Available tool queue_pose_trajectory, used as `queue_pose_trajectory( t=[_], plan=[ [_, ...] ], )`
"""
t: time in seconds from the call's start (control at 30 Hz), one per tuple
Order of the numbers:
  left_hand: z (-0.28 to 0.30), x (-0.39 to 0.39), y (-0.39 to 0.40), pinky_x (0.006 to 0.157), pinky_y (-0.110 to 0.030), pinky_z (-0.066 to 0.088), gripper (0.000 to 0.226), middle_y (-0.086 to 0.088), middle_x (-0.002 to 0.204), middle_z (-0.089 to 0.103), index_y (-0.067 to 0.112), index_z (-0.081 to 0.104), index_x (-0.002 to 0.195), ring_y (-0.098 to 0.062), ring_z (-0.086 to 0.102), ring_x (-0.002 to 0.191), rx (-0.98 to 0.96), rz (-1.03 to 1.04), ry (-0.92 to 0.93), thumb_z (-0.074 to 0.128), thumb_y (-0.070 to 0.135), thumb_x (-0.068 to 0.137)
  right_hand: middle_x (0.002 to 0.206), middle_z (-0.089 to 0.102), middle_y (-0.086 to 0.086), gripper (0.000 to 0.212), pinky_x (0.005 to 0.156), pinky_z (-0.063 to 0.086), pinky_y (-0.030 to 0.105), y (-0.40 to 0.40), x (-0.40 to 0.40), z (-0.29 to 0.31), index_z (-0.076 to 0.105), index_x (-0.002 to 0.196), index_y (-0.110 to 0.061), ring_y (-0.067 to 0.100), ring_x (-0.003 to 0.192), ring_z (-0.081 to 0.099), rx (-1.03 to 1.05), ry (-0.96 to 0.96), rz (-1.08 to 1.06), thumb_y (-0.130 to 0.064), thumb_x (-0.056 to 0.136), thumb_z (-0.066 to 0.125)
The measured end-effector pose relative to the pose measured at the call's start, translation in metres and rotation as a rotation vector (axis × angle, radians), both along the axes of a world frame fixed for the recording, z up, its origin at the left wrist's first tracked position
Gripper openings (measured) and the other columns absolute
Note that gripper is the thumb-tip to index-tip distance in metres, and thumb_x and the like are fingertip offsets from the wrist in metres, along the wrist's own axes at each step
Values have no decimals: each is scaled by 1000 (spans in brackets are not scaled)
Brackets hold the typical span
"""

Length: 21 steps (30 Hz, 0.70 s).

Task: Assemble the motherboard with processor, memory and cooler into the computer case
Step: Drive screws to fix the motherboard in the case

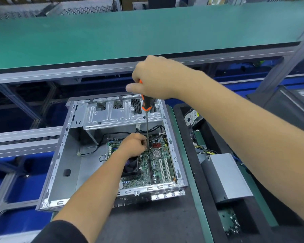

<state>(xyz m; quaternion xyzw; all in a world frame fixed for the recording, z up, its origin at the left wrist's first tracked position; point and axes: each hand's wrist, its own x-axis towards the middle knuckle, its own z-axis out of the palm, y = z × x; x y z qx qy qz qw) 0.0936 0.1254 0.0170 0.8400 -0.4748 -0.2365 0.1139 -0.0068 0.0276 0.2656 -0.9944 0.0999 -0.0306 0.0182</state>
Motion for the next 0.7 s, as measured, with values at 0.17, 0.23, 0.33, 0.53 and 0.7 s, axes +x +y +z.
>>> queue_pose_trajectory(
  t=[0.17, 0.23, 0.33, 0.53, 0.7],
  plan=[
    [1, -2, 2, 58, -24, 44, 19, 7, 73, 58, 19, 59, 62, -12, 53, 66, -8, -52, 22, 60, 15, 80, 102, 53, -1, 14, 64, 48, 38, -7, -6, 10, 56, 102, -19, 23, 79, 57, 170, 183, 119, -20, 91, 49],
    [2, 0, 3, 65, -33, 52, 16, 1, 74, 63, 14, 68, 67, -19, 54, 67, 9, -93, 40, 58, 14, 79, 90, 56, -6, 13, 59, 43, 31, -6, -7, 9, 60, 98, -20, 20, 79, 56, 156, 121, 168, -16, 88, 53],
    [9, 1, 6, 67, -22, 44, 24, 5, 91, 68, 18, 77, 90, -7, 53, 74, 55, -200, 42, 56, 14, 80, 70, 50, 0, 31, 51, 30, 28, -1, -3, 0, 58, 77, -13, 21, 64, 47, 5, -36, 84, -39, 93, 53],
    [15, -9, 9, 83, -32, 52, 34, -2, 110, 69, 16, 68, 115, -18, 63, 95, 213, -399, -184, 52, 19, 85, 87, 60, 5, 22, 53, 35, 30, -5, -5, 2, 57, 98, -9, 22, 71, 51, 113, 87, 45, -28, 88, 51],
    [11, -10, 7, 91, -41, 50, 34, -3, 106, 66, 11, 66, 114, -24, 62, 101, 295, -433, -236, 50, 21, 86, 79, 47, -16, 15, 54, 33, 22, -8, -10, 7, 63, 99, -18, 1, 67, 44, 138, 48, 103, -13, 86, 58]
  ],
)
